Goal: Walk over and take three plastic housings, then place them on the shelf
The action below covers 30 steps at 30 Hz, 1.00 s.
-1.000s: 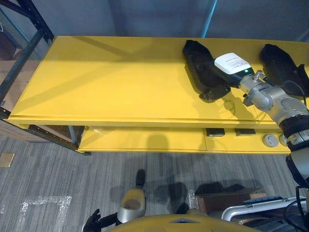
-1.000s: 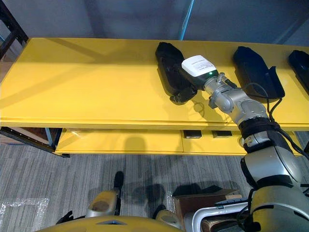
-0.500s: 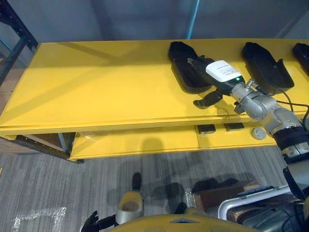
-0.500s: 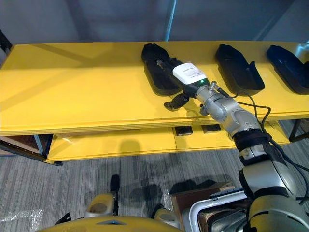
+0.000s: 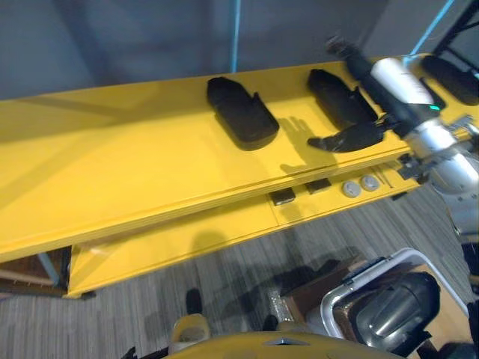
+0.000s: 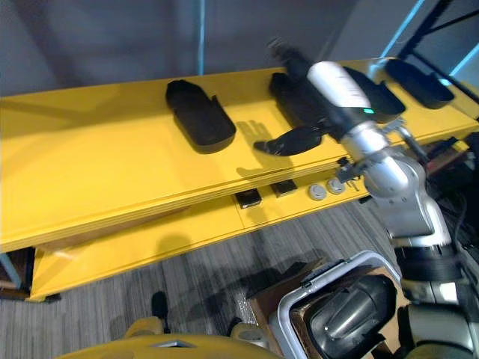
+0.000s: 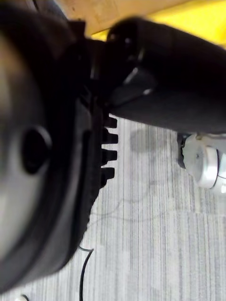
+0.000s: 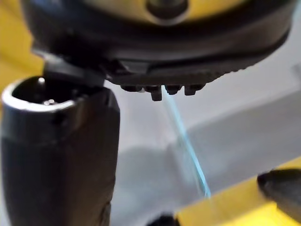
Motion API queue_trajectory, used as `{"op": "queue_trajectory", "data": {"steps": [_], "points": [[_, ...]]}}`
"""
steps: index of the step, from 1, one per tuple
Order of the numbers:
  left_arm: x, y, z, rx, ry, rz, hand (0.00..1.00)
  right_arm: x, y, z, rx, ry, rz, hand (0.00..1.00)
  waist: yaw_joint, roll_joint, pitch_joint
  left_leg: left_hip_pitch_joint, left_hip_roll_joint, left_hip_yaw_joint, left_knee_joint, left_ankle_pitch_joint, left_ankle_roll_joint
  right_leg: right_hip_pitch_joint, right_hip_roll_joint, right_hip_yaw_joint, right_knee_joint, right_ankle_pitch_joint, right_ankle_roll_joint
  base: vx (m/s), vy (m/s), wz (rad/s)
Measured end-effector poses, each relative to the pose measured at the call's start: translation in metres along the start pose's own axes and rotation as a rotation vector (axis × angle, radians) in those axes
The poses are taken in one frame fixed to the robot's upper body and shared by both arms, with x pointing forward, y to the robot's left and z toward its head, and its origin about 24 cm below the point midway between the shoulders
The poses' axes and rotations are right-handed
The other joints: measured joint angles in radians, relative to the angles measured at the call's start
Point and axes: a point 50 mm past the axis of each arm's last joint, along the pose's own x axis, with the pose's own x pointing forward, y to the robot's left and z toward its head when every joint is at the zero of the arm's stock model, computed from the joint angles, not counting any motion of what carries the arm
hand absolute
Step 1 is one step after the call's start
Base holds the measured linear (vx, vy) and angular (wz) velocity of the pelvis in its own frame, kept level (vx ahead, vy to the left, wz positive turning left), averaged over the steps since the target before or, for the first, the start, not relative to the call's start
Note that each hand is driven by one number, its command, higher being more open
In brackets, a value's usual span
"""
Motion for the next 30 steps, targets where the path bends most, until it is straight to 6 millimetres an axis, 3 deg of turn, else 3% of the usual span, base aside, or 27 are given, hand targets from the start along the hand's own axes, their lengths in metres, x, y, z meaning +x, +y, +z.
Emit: {"op": "queue_trajectory", "data": {"steps": [2,3,7,8,10,12,15,22,26,28,30], "points": [[0.000,0.001,-0.007,0.009,0.033,0.018,1.00,-0.039,-0.001,-0.011,0.131,0.110,-0.186,1.00,-0.046,0.001,-0.027,0.010,0.008,0.038,0.000,-0.006,-0.003,-0.015,0.008,0.042,0.000,0.003,-0.007,0.00,-0.002,-0.53],[-0.001,0.001,-0.009,0.021,0.045,0.023,1.00,-0.049,0.001,-0.015,0.162,0.146,-0.222,1.00,-0.055,0.003,-0.035,0.012,0.011,0.048,0.000,-0.008,-0.005,-0.021,0.009,0.055,0.000,0.006,-0.009,0.01,0.009,-0.64],[-0.001,0.001,-0.017,0.029,0.087,0.040,1.00,-0.123,0.036,-0.039,0.412,0.471,-0.378,1.00,-0.107,0.012,-0.044,0.063,0.036,0.146,0.000,-0.024,-0.018,-0.031,0.027,0.145,0.000,0.020,-0.014,0.00,-0.008,-0.70],[-0.002,-0.002,-0.020,0.020,0.102,0.040,1.00,-0.147,0.049,-0.041,0.460,0.575,-0.394,1.00,-0.115,0.019,-0.049,0.075,0.041,0.173,0.000,-0.029,-0.021,-0.031,0.031,0.163,0.000,0.025,-0.006,0.00,-0.019,-0.58],[-0.004,-0.008,-0.026,0.027,0.115,0.027,1.00,-0.176,0.063,-0.040,0.521,0.704,-0.421,1.00,-0.125,0.030,-0.056,0.084,0.048,0.203,0.000,-0.038,-0.024,-0.038,0.034,0.184,0.000,0.026,-0.002,0.02,-0.004,-0.46],[-0.008,-0.019,-0.034,0.027,0.138,0.002,1.00,-0.206,0.082,-0.033,0.627,0.836,-0.486,1.00,-0.129,0.059,-0.071,0.106,0.053,0.261,0.000,-0.048,-0.025,-0.043,0.035,0.225,-0.001,0.039,0.001,0.05,0.014,-0.62],[-0.011,-0.022,-0.041,0.052,0.161,-0.007,1.00,-0.226,0.098,-0.023,0.663,0.940,-0.521,1.00,-0.130,0.075,-0.076,0.148,0.062,0.346,0.000,-0.071,-0.033,-0.037,0.039,0.265,-0.014,0.048,0.011,0.00,0.024,-0.63],[-0.012,-0.018,-0.048,0.073,0.192,-0.009,1.00,-0.252,0.111,-0.007,0.672,1.062,-0.589,1.00,-0.134,0.071,-0.080,0.192,0.073,0.485,0.000,-0.085,-0.050,-0.063,0.019,0.246,-0.018,0.073,0.045,0.00,0.016,-0.49],[-0.015,-0.017,-0.052,0.149,0.180,-0.020,1.00,-0.245,0.123,0.001,0.723,1.022,-0.542,1.00,-0.149,0.072,-0.091,0.210,0.072,0.499,0.001,-0.093,-0.064,-0.064,0.019,0.250,-0.018,0.082,0.052,0.03,0.011,-0.17],[-0.016,-0.017,-0.052,0.149,0.162,-0.013,1.00,-0.235,0.130,0.004,0.765,0.979,-0.482,1.00,-0.135,0.070,-0.102,0.205,0.063,0.450,0.029,-0.119,-0.063,-0.075,0.030,0.275,-0.015,0.083,0.041,0.04,-0.003,-0.27],[-0.016,-0.020,-0.043,0.068,0.118,-0.015,1.00,-0.213,0.138,0.005,0.823,0.887,-0.398,1.00,-0.088,0.065,-0.106,0.131,0.041,0.225,0.181,-0.254,-0.057,-0.104,0.040,0.336,0.001,0.092,0.013,0.03,0.021,-0.85]]}}
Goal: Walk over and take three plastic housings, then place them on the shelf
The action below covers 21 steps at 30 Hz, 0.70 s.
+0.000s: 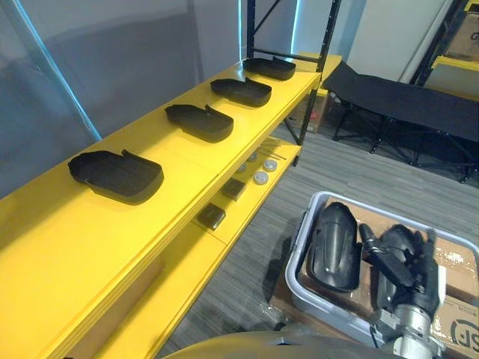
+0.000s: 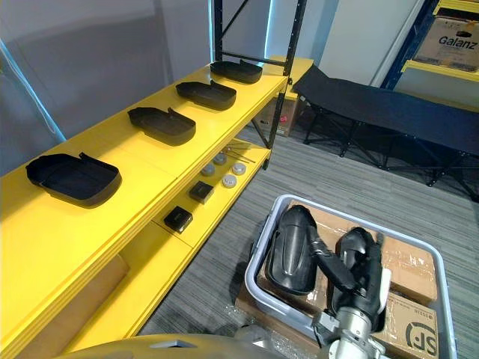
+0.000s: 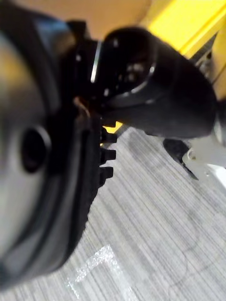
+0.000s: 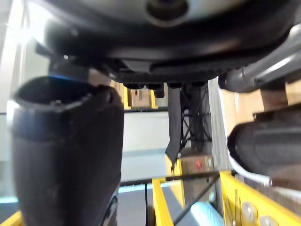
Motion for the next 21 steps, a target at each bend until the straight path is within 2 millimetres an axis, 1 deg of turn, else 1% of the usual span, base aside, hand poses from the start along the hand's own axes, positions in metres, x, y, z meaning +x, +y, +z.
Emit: {"op": "queue_trajectory", "data": {"steps": [1,2,3,4,6,7,8,9,10,11,12,13,14,15,16,17,18,19,20,21], "points": [[-0.002,-0.006,0.008,-0.069,-0.038,-0.015,1.00,0.014,0.016,0.007,0.004,-0.050,0.100,1.00,0.039,0.007,0.002,-0.046,-0.026,-0.143,0.091,-0.071,0.025,-0.011,0.020,0.054,0.011,0.003,-0.009,0.00,0.062,-1.10],[-0.003,-0.007,0.015,-0.107,-0.075,-0.018,1.00,0.025,0.032,0.011,0.012,-0.087,0.180,1.00,0.049,0.010,0.001,-0.066,-0.022,-0.218,0.166,-0.111,0.034,-0.009,0.036,0.074,0.017,0.007,-0.008,-0.02,0.073,-0.86],[-0.003,-0.008,0.021,-0.122,-0.102,-0.024,1.00,0.029,0.038,0.014,0.016,-0.104,0.206,1.00,0.050,0.012,0.001,-0.077,-0.021,-0.258,0.194,-0.129,0.035,-0.013,0.041,0.075,0.017,0.008,-0.006,-0.05,0.065,-0.33],[-0.004,-0.010,0.033,-0.142,-0.163,-0.043,1.00,0.037,0.049,0.020,0.032,-0.139,0.236,1.00,0.058,0.013,0.001,-0.094,-0.014,-0.275,0.239,-0.161,0.037,-0.014,0.046,0.077,0.016,0.009,-0.006,-0.08,0.094,-0.15],[-0.005,-0.014,0.048,-0.143,-0.242,-0.047,1.00,0.041,0.062,0.027,0.065,-0.173,0.252,1.00,0.078,0.012,0.006,-0.111,-0.012,-0.259,0.276,-0.195,0.039,-0.023,0.045,0.093,0.017,0.010,-0.003,-0.07,0.132,-0.23],[-0.005,-0.014,0.052,-0.147,-0.263,-0.043,1.00,0.041,0.065,0.028,0.074,-0.174,0.256,1.00,0.081,0.010,0.008,-0.113,-0.014,-0.252,0.280,-0.202,0.042,-0.027,0.042,0.096,0.019,0.010,-0.002,-0.04,0.107,-0.20],[-0.007,-0.015,0.061,-0.166,-0.305,-0.042,1.00,0.039,0.068,0.026,0.100,-0.162,0.250,1.00,0.082,0.005,0.010,-0.123,-0.018,-0.252,0.295,-0.216,0.048,-0.034,0.038,0.100,0.029,0.008,-0.002,-0.01,0.126,-0.11],[-0.009,-0.015,0.070,-0.199,-0.347,-0.051,1.00,0.036,0.066,0.023,0.136,-0.134,0.225,1.00,0.088,0.000,0.019,-0.133,-0.022,-0.254,0.315,-0.231,0.057,-0.049,0.035,0.101,0.053,-0.008,0.004,-0.01,0.120,-0.03],[-0.011,-0.016,0.074,-0.220,-0.367,-0.060,1.00,0.034,0.063,0.020,0.157,-0.116,0.204,1.00,0.092,-0.002,0.024,-0.145,-0.022,-0.259,0.331,-0.239,0.060,-0.059,0.035,0.101,0.071,-0.018,0.007,-0.01,0.134,0.11],[-0.014,-0.020,0.084,-0.259,-0.402,-0.085,1.00,0.028,0.056,0.015,0.186,-0.080,0.152,1.00,0.095,-0.001,0.036,-0.171,-0.023,-0.275,0.379,-0.256,0.062,-0.084,0.035,0.097,0.113,-0.036,0.016,-0.01,0.084,0.17],[-0.016,-0.023,0.089,-0.277,-0.419,-0.098,1.00,0.025,0.052,0.012,0.200,-0.064,0.126,1.00,0.095,0.002,0.050,-0.182,-0.022,-0.284,0.405,-0.264,0.070,-0.091,0.036,0.095,0.134,-0.042,0.025,-0.01,0.120,0.11],[-0.019,-0.029,0.098,-0.299,-0.446,-0.121,1.00,0.019,0.046,0.006,0.206,-0.036,0.082,1.00,0.098,0.007,0.076,-0.198,-0.022,-0.300,0.455,-0.276,0.081,-0.105,0.039,0.096,0.169,-0.049,0.031,-0.02,0.139,-0.21],[-0.023,-0.034,0.104,-0.303,-0.468,-0.144,1.00,0.014,0.045,0.003,0.218,-0.023,0.058,1.00,0.098,0.021,0.110,-0.198,-0.023,-0.304,0.475,-0.279,0.083,-0.115,0.036,0.098,0.190,-0.047,0.033,-0.04,0.136,-0.40],[-0.024,-0.036,0.106,-0.299,-0.477,-0.157,1.00,0.011,0.043,0.002,0.220,-0.019,0.050,1.00,0.097,0.025,0.119,-0.197,-0.025,-0.297,0.480,-0.281,0.087,-0.120,0.034,0.097,0.193,-0.042,0.035,-0.04,0.120,-0.64],[-0.029,-0.042,0.111,-0.288,-0.500,-0.184,1.00,0.006,0.039,-0.001,0.218,-0.012,0.043,1.00,0.095,0.035,0.133,-0.190,-0.022,-0.274,0.482,-0.290,0.102,-0.117,0.030,0.076,0.176,-0.017,0.040,-0.07,0.090,-0.73],[-0.035,-0.049,0.118,-0.282,-0.526,-0.210,1.00,0.004,0.037,-0.002,0.224,-0.006,0.045,1.00,0.095,0.041,0.142,-0.174,-0.004,-0.236,0.466,-0.290,0.112,-0.110,0.034,0.031,0.113,0.047,0.039,-0.12,0.102,-0.95],[-0.040,-0.054,0.123,-0.287,-0.548,-0.226,1.00,0.004,0.039,-0.002,0.249,-0.006,0.057,1.00,0.110,0.049,0.146,-0.153,0.018,-0.192,0.437,-0.283,0.123,-0.091,0.032,-0.006,0.091,0.065,0.033,-0.12,0.066,-0.88],[-0.043,-0.057,0.127,-0.286,-0.559,-0.235,1.00,0.005,0.041,0.000,0.260,-0.017,0.068,1.00,0.115,0.048,0.153,-0.142,0.024,-0.168,0.420,-0.274,0.129,-0.095,0.021,-0.058,0.141,0.048,0.011,-0.11,0.036,-0.94],[-0.049,-0.064,0.138,-0.278,-0.583,-0.259,1.00,0.007,0.046,0.004,0.270,-0.044,0.096,1.00,0.125,0.043,0.154,-0.112,0.038,-0.128,0.389,-0.257,0.126,-0.098,-0.009,-0.131,0.250,-0.006,-0.035,-0.08,-0.007,-0.91],[-0.054,-0.070,0.148,-0.272,-0.602,-0.274,1.00,0.012,0.055,0.009,0.279,-0.076,0.138,1.00,0.129,0.042,0.154,-0.087,0.060,-0.100,0.367,-0.241,0.119,-0.100,-0.046,-0.167,0.361,-0.040,-0.076,-0.07,-0.034,-0.83]]}}
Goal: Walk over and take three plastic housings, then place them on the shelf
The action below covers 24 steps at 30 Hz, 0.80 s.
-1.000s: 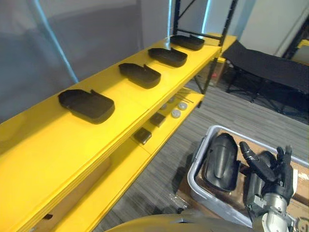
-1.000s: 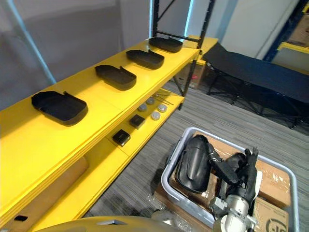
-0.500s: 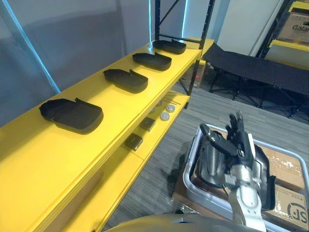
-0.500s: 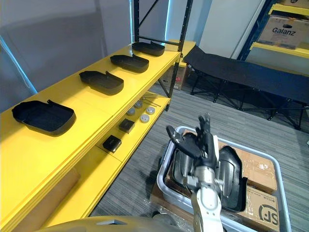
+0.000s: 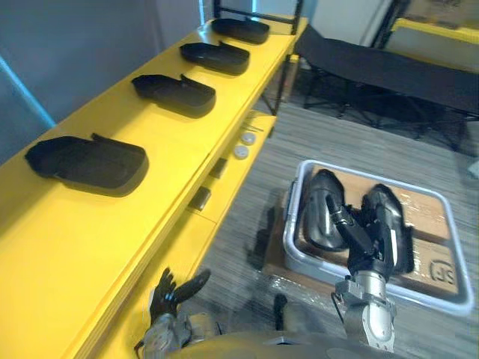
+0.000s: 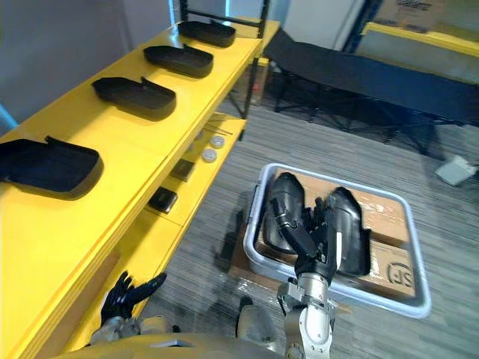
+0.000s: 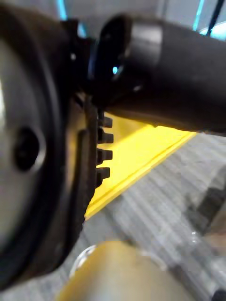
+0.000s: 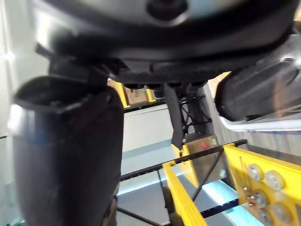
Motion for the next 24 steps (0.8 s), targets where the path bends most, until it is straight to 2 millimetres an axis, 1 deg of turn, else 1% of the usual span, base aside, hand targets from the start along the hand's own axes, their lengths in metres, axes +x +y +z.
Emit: {"op": "queue_trajectory", "data": {"steps": [1,2,3,4,5,6,7,8,9,10,11,12,13,14,15,16,17,18,19,20,21,22,23,24], "points": [[0.001,-0.002,0.003,0.002,-0.002,-0.008,1.00,0.003,0.006,0.001,0.009,-0.015,0.022,1.00,0.000,-0.001,-0.001,0.006,0.013,0.011,-0.004,0.006,-0.006,0.001,-0.021,-0.010,0.054,-0.012,-0.018,-0.08,-0.120,-0.81],[0.007,-0.009,0.013,0.008,-0.017,-0.027,1.00,0.011,0.021,0.004,0.041,-0.045,0.065,1.00,0.004,-0.004,-0.004,0.011,0.054,0.032,-0.008,0.019,-0.028,0.000,-0.075,-0.011,0.170,-0.027,-0.043,-0.07,-0.150,-0.57],[0.009,-0.010,0.016,0.016,-0.020,-0.035,1.00,0.013,0.026,0.005,0.051,-0.050,0.077,1.00,0.003,-0.007,-0.006,0.006,0.070,0.034,-0.010,0.026,-0.038,-0.001,-0.093,-0.008,0.202,-0.031,-0.049,-0.10,-0.231,-0.53],[0.014,-0.009,0.021,0.051,-0.021,-0.048,1.00,0.016,0.033,0.003,0.062,-0.049,0.095,1.00,-0.002,-0.021,-0.016,-0.015,0.095,0.026,-0.027,0.042,-0.065,-0.003,-0.117,0.004,0.239,-0.028,-0.055,-0.07,-0.275,-0.22],[0.017,-0.004,0.022,0.088,-0.015,-0.060,1.00,0.020,0.035,-0.002,0.055,-0.036,0.094,1.00,-0.006,-0.043,-0.028,-0.039,0.107,0.004,-0.045,0.055,-0.094,-0.004,-0.133,0.033,0.235,0.001,-0.070,-0.06,-0.305,-0.15],[0.019,-0.002,0.020,0.107,-0.006,-0.067,1.00,0.020,0.034,-0.005,0.036,-0.030,0.087,1.00,-0.005,-0.057,-0.036,-0.054,0.101,-0.020,-0.050,0.059,-0.112,0.000,-0.141,0.045,0.195,0.084,-0.098,-0.03,-0.345,-0.15],[0.022,0.004,0.020,0.140,0.004,-0.071,1.00,0.021,0.031,-0.009,0.011,-0.019,0.068,1.00,-0.001,-0.090,-0.055,-0.082,0.073,-0.076,-0.048,0.076,-0.125,0.004,-0.142,0.065,0.135,0.183,-0.092,-0.01,-0.349,-0.24],[0.022,0.003,0.007,0.152,0.071,-0.079,1.00,0.025,0.021,-0.014,-0.022,-0.001,0.027,1.00,0.002,-0.055,-0.051,-0.090,0.080,-0.179,-0.069,0.101,-0.128,0.016,-0.098,0.068,0.103,0.156,-0.067,0.00,-0.388,-0.36],[0.017,-0.003,-0.008,0.158,0.126,-0.115,1.00,0.028,0.012,-0.016,-0.071,0.007,-0.013,1.00,-0.007,-0.033,-0.047,-0.082,0.095,-0.213,-0.103,0.131,-0.148,0.026,-0.076,0.071,0.087,0.127,-0.015,0.03,-0.300,-0.33],[0.015,-0.004,-0.012,0.157,0.141,-0.128,1.00,0.028,0.008,-0.016,-0.085,0.007,-0.037,1.00,-0.009,-0.027,-0.042,-0.073,0.099,-0.210,-0.120,0.138,-0.152,0.026,-0.077,0.071,0.089,0.105,0.036,0.05,-0.302,-0.19],[0.017,-0.004,-0.012,0.142,0.147,-0.141,1.00,0.026,0.001,-0.017,-0.094,0.010,-0.075,1.00,-0.019,-0.019,-0.031,-0.060,0.117,-0.211,-0.138,0.151,-0.169,0.013,-0.077,0.069,0.111,0.025,0.135,0.05,-0.324,-0.17],[0.018,-0.003,-0.014,0.140,0.152,-0.137,1.00,0.024,-0.002,-0.017,-0.105,0.016,-0.073,1.00,-0.022,-0.025,-0.032,-0.048,0.129,-0.208,-0.138,0.160,-0.185,0.046,-0.074,0.034,0.003,-0.074,0.191,0.04,-0.355,-0.19],[0.018,0.000,-0.015,0.144,0.154,-0.134,1.00,0.023,-0.001,-0.016,-0.104,0.013,-0.064,1.00,-0.023,-0.037,-0.034,-0.047,0.130,-0.205,-0.129,0.163,-0.190,0.076,-0.073,0.005,-0.089,-0.081,0.185,0.06,-0.393,-0.36],[0.019,-0.006,-0.016,0.143,0.158,-0.146,1.00,0.025,-0.004,-0.013,-0.117,0.007,-0.038,1.00,-0.033,-0.025,-0.027,-0.056,0.150,-0.212,-0.095,0.168,-0.190,0.118,-0.053,-0.041,-0.135,-0.146,0.161,0.06,-0.350,-0.22],[0.019,-0.013,-0.018,0.144,0.163,-0.165,1.00,0.027,-0.006,-0.011,-0.126,0.004,-0.025,1.00,-0.044,-0.006,-0.017,-0.069,0.169,-0.226,-0.068,0.181,-0.176,0.127,-0.035,-0.051,-0.135,-0.160,0.148,0.07,-0.475,0.14],[0.016,-0.030,-0.021,0.148,0.177,-0.233,1.00,0.023,-0.020,-0.003,-0.167,0.008,-0.044,1.00,-0.080,-0.002,0.005,-0.098,0.187,-0.231,-0.002,0.258,-0.103,0.172,-0.024,-0.077,-0.133,-0.174,0.119,0.03,-0.366,0.28],[0.014,-0.034,-0.023,0.133,0.181,-0.258,1.00,0.021,-0.024,0.000,-0.174,0.006,-0.056,1.00,-0.082,-0.004,0.006,-0.089,0.177,-0.221,-0.003,0.260,-0.100,0.184,-0.034,-0.074,-0.131,-0.178,0.110,0.02,-0.332,0.16],[0.012,-0.039,-0.024,0.129,0.184,-0.285,1.00,0.020,-0.028,0.004,-0.182,-0.003,-0.062,1.00,-0.082,-0.003,0.006,-0.072,0.160,-0.205,-0.011,0.251,-0.107,0.181,-0.040,-0.069,-0.125,-0.182,0.103,-0.03,-0.186,-0.40],[0.009,-0.049,-0.026,0.130,0.176,-0.340,1.00,0.023,-0.034,0.014,-0.179,-0.038,-0.078,1.00,-0.084,0.003,0.005,-0.061,0.105,-0.188,-0.029,0.256,-0.097,0.162,-0.047,-0.054,-0.113,-0.191,0.087,-0.02,-0.163,-0.62],[0.007,-0.055,-0.028,0.130,0.176,-0.374,1.00,0.025,-0.039,0.020,-0.164,-0.059,-0.101,1.00,-0.089,0.005,0.005,-0.057,0.077,-0.166,-0.043,0.237,-0.069,0.149,-0.047,-0.036,-0.112,-0.195,0.081,-0.02,-0.106,-0.60],[0.006,-0.057,-0.028,0.122,0.179,-0.385,1.00,0.025,-0.042,0.021,-0.164,-0.062,-0.115,1.00,-0.089,0.004,0.005,-0.057,0.062,-0.172,-0.050,0.230,-0.065,0.140,-0.047,-0.026,-0.110,-0.195,0.080,0.02,-0.059,-0.48],[0.004,-0.061,-0.030,0.089,0.190,-0.400,1.00,0.025,-0.047,0.022,-0.175,-0.057,-0.140,1.00,-0.090,0.003,0.005,-0.055,0.030,-0.185,-0.072,0.206,-0.074,0.121,-0.042,-0.006,-0.110,-0.192,0.075,0.02,0.003,-0.28],[0.003,-0.063,-0.031,0.099,0.192,-0.411,1.00,0.025,-0.050,0.020,-0.181,-0.039,-0.154,1.00,-0.091,0.004,0.005,-0.051,0.013,-0.187,-0.102,0.190,-0.073,0.111,-0.040,-0.002,-0.110,-0.188,0.075,0.01,0.035,-0.27],[0.003,-0.062,-0.031,0.101,0.191,-0.419,1.00,0.027,-0.051,0.015,-0.188,0.002,-0.165,1.00,-0.087,0.000,0.008,-0.018,-0.002,-0.193,-0.178,0.186,-0.074,0.087,-0.035,0.006,-0.095,-0.185,0.080,-0.02,0.060,-0.15]]}}
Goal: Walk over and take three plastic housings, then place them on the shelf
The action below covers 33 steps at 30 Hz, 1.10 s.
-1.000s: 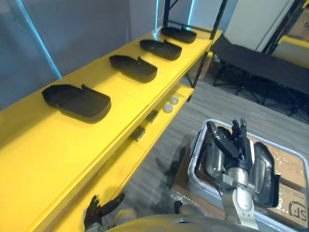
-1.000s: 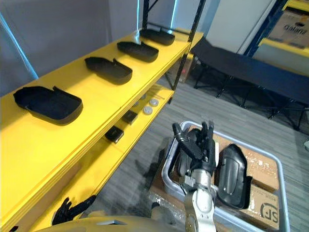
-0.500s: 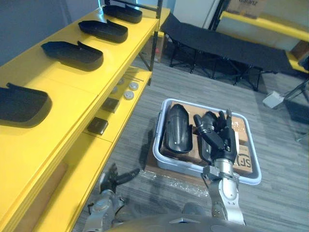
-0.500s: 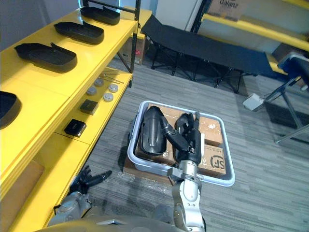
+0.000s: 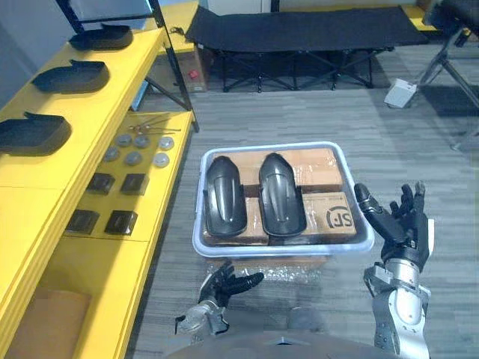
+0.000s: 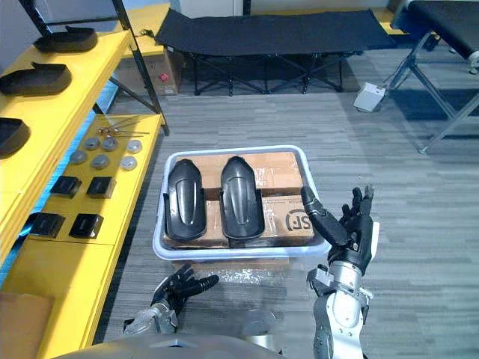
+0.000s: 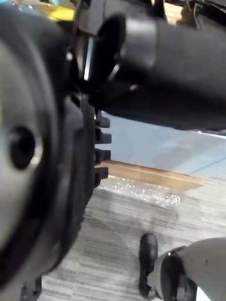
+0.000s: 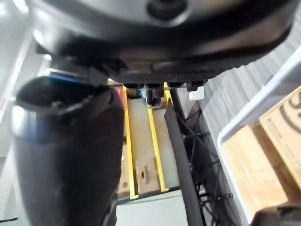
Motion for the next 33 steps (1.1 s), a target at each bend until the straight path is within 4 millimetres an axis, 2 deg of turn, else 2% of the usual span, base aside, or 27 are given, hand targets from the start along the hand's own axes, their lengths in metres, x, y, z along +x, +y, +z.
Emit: {"op": "queue_trajectory", "data": {"steps": [4,6,8,11,12,16,20,23,26,31,33], "points": [[0.000,0.001,0.006,0.022,-0.024,0.003,1.00,0.014,0.017,-0.016,-0.027,0.086,0.021,1.00,0.016,-0.010,0.014,0.014,-0.026,0.009,-0.044,-0.014,-0.022,-0.025,-0.007,0.041,-0.023,0.047,0.022,-0.07,0.119,-0.28],[0.001,0.000,0.013,0.031,-0.058,-0.006,1.00,0.028,0.026,-0.028,-0.052,0.138,0.017,1.00,0.035,-0.015,0.037,-0.001,-0.033,0.008,-0.041,-0.021,-0.029,-0.015,-0.010,0.035,-0.101,0.125,0.022,-0.15,0.189,-0.20],[0.001,0.004,0.021,0.071,-0.081,0.011,1.00,0.038,0.031,-0.027,-0.067,0.139,0.010,1.00,0.049,-0.025,0.059,-0.046,-0.048,-0.009,-0.031,-0.030,-0.031,-0.017,-0.023,0.007,-0.174,0.183,0.023,-0.17,0.152,0.02],[0.003,0.019,0.040,0.095,-0.133,0.069,1.00,0.060,0.039,-0.020,-0.082,0.120,0.002,1.00,0.059,-0.053,0.116,-0.138,-0.070,-0.050,0.025,-0.050,-0.027,-0.020,-0.046,-0.043,-0.255,0.228,0.032,-0.16,0.085,0.25],[0.003,0.027,0.045,0.097,-0.147,0.092,1.00,0.070,0.041,-0.016,-0.100,0.121,-0.006,1.00,0.065,-0.055,0.133,-0.168,-0.072,-0.067,0.043,-0.050,-0.026,-0.030,-0.047,-0.055,-0.261,0.236,0.033,-0.13,0.045,0.35],[0.002,0.037,0.063,0.104,-0.221,0.118,1.00,0.106,0.034,0.002,-0.186,0.102,-0.058,1.00,0.098,-0.035,0.180,-0.233,-0.075,-0.122,0.085,-0.038,-0.023,-0.046,-0.041,-0.094,-0.268,0.249,0.045,-0.06,0.006,0.28],[0.000,0.036,0.072,0.102,-0.279,0.098,1.00,0.134,0.034,0.032,-0.197,0.032,-0.120,1.00,0.118,-0.033,0.220,-0.259,-0.085,-0.157,0.089,-0.029,-0.014,-0.054,-0.041,-0.106,-0.273,0.266,0.036,0.00,0.007,0.16],[-0.001,0.035,0.074,0.104,-0.297,0.089,1.00,0.147,0.035,0.047,-0.225,0.017,-0.141,1.00,0.126,-0.032,0.233,-0.263,-0.088,-0.171,0.089,-0.028,-0.012,-0.054,-0.041,-0.122,-0.276,0.283,0.031,0.01,0.016,0.08],[-0.001,0.034,0.078,0.106,-0.312,0.079,1.00,0.158,0.033,0.053,-0.253,0.045,-0.151,1.00,0.139,-0.034,0.244,-0.264,-0.090,-0.183,0.092,-0.027,-0.012,-0.049,-0.041,-0.133,-0.275,0.288,0.027,-0.01,0.013,0.08],[0.000,0.032,0.084,0.109,-0.340,0.061,1.00,0.177,0.027,0.069,-0.307,0.098,-0.108,1.00,0.156,-0.022,0.272,-0.266,-0.091,-0.206,0.103,-0.027,-0.012,-0.033,-0.041,-0.162,-0.275,0.288,0.027,-0.04,-0.001,0.09],[0.000,0.032,0.085,0.111,-0.343,0.053,1.00,0.185,0.023,0.072,-0.364,0.189,-0.056,1.00,0.161,-0.018,0.275,-0.270,-0.091,-0.213,0.110,-0.027,-0.012,-0.032,-0.041,-0.182,-0.271,0.288,0.027,-0.06,-0.009,0.04]]}}
